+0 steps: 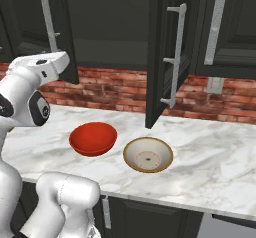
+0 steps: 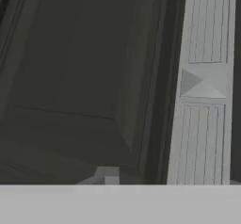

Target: Open the cabinet. Pick the bowls from the counter and place them in the cabinet. Then close the cabinet.

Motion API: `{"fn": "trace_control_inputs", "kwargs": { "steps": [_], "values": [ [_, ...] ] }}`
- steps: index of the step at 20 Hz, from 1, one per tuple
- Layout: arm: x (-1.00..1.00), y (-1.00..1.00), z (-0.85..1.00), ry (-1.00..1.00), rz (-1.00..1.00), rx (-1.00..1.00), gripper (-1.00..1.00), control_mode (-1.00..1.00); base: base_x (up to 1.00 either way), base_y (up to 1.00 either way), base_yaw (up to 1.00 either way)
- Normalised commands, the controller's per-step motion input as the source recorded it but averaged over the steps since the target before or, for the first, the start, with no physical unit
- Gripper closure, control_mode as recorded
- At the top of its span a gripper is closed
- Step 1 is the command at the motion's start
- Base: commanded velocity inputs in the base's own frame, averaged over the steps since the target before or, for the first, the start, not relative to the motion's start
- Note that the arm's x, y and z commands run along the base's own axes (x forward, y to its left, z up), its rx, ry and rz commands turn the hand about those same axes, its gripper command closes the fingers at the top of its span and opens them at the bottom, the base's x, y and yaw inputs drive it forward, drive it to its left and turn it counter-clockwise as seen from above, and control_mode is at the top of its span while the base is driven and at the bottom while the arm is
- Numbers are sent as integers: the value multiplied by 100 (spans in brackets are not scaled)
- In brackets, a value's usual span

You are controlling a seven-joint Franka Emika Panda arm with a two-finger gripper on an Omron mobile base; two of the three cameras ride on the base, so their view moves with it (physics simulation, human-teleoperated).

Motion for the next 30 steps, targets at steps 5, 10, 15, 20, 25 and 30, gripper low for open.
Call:
{"fn": "trace_control_inputs", "kwargs": {
  "steps": [5,10,15,20,25,30],
  "values": [
    [-78,100,0,0,0,-20,100,-100,0,0,0],
    [-64,100,0,0,0,-13,100,-100,0,0,0],
    [-56,100,0,1,0,-7,100,-100,0,0,0],
    [-23,100,0,11,0,-1,-100,-100,0,0,0],
    [-50,24,0,10,0,17,-100,-100,0,0,0],
    [-100,0,0,0,0,27,-100,-100,0,0,0]
  ]
}}
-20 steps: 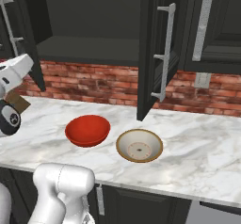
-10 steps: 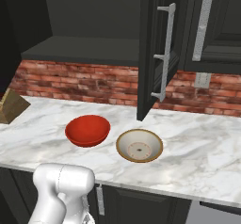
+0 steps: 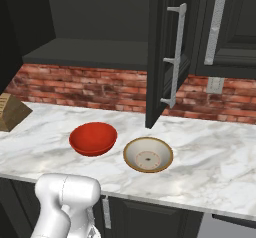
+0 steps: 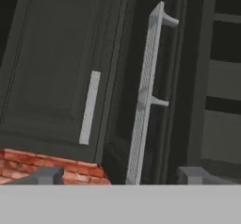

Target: Open the cabinet. Pick the bowls from the counter and place them in the cabinet. Then close the cabinet.

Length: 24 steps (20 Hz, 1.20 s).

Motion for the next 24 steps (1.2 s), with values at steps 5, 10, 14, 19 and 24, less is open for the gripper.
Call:
{"fn": "trace_control_inputs", "kwargs": {
  "steps": [5,10,14,19,24],
  "values": [
    [-95,-51,5,2,-2,35,-100,-100,0,0,0],
    [-1,-100,13,25,-2,35,-100,-100,0,0,0],
    [46,-100,6,23,0,30,-100,-100,0,0,0],
    [42,-95,0,10,1,22,-100,-100,0,0,0],
    [48,-71,0,4,7,14,-100,-100,0,0,0]
  ]
}}
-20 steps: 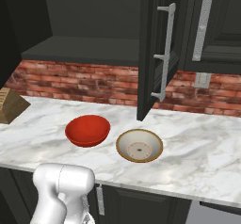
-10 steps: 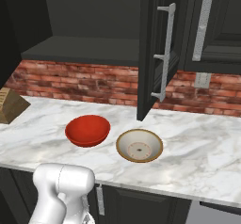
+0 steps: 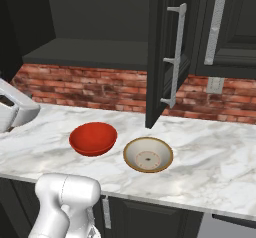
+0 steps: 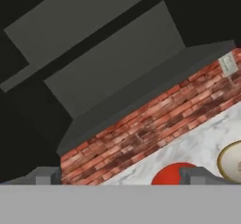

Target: Open the cabinet. Pick the bowls from the counter and place them in the cabinet. Then close the cabinet.

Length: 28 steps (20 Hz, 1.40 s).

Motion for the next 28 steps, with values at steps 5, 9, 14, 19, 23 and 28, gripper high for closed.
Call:
{"fn": "trace_control_inputs", "kwargs": {
  "steps": [5,9,14,19,23,28],
  "values": [
    [62,-12,-11,5,1,7,-100,-100,0,0,0],
    [56,17,-31,0,0,0,-100,-100,0,0,0],
    [51,24,-27,1,0,1,-100,-100,0,0,0],
    [50,17,-10,14,7,12,-100,-100,0,0,0],
    [43,31,-6,26,28,16,-100,-100,0,0,0],
    [22,41,-2,19,31,9,-100,-100,0,0,0]
  ]
}}
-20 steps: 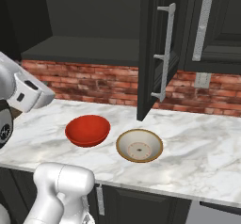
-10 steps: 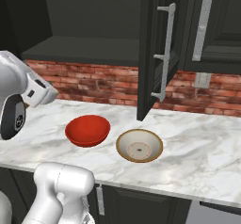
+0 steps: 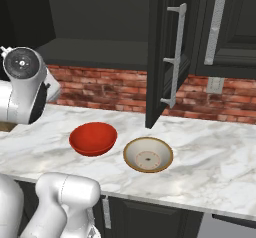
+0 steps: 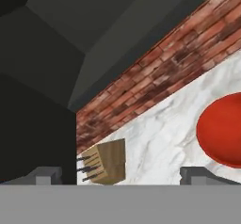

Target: Open the cabinet. Pick the bowls from the counter and place them in the cabinet. Then close the cabinet.

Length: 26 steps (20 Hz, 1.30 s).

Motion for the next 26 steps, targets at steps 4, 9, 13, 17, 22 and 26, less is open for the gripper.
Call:
{"fn": "trace_control_inputs", "kwargs": {
  "steps": [4,9,13,17,22,26],
  "values": [
    [7,55,-15,11,25,4,-100,-100,0,0,0],
    [5,69,-30,6,17,4,-100,-100,0,0,0],
    [27,68,-36,5,13,8,-100,-100,0,0,0],
    [38,81,-48,14,14,16,-100,-100,0,0,0],
    [0,49,-9,4,11,9,-100,-100,0,0,0],
    [-29,-64,57,2,0,3,-100,-100,0,0,0]
  ]
}}
